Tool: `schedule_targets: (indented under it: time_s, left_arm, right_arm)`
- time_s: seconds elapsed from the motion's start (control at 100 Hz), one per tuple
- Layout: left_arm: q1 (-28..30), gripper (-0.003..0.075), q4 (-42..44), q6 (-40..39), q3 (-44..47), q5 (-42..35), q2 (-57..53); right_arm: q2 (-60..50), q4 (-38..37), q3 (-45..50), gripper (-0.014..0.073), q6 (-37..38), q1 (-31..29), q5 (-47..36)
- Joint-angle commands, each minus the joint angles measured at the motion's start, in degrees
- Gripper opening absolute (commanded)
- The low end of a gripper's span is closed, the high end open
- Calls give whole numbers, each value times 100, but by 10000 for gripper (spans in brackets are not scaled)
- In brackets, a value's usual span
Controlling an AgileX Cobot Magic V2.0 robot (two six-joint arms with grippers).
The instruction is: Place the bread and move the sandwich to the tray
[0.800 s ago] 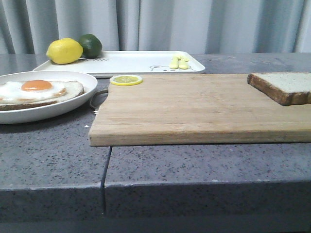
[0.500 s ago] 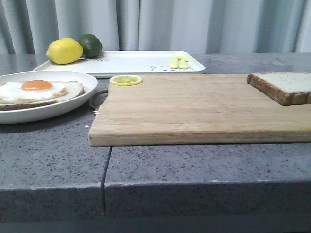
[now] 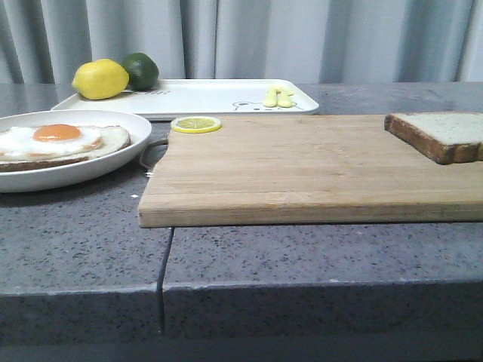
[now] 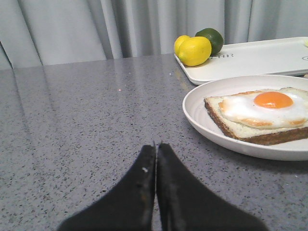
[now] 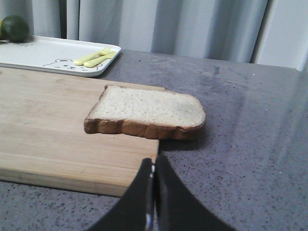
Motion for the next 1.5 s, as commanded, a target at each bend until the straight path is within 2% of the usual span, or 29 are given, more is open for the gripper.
schedule_targets:
  time_s: [0.0,0.12,0.31,0.43,0.59,0.79,1.1,1.28,1.49]
  left_arm:
    - [-48,-19,-45,-54,91,-453,-190]
    - [-48,-19,-45,-54,91,-584,-190]
    - [-48,-19,-177,-54,-22,-843,-190]
    - [-48,-19,-559,-54,-387,-398,-190]
    - [-48,-19,-808,-54,-1110,-36,69]
    - [-48,-19,-888,-43,-2502,1452,1020]
    - [-48,-19,-888,-43,-4285,3074,2478]
    - [-48,-19,-916,-43,-4658,3490,2832]
    - [-48,-19,-1253,-43,-4658,3780,2854]
  right_arm:
    - [-66,-48,-4,-116,-19,-33,-500]
    - [-66,-48,-9,-116,-24,-33,-574]
    - [-66,23,-43,-116,-18,-33,-1134]
    - [-48,250,-316,-116,-18,-33,-989]
    - [39,247,-1096,-116,-18,-33,-188]
    - [867,247,-2427,-116,-18,-33,1287]
    - [2533,252,-4194,-116,-18,-33,2761]
    - [3196,258,-4630,-116,-18,-33,3551]
    - [3411,263,-4631,-116,-18,-33,3579]
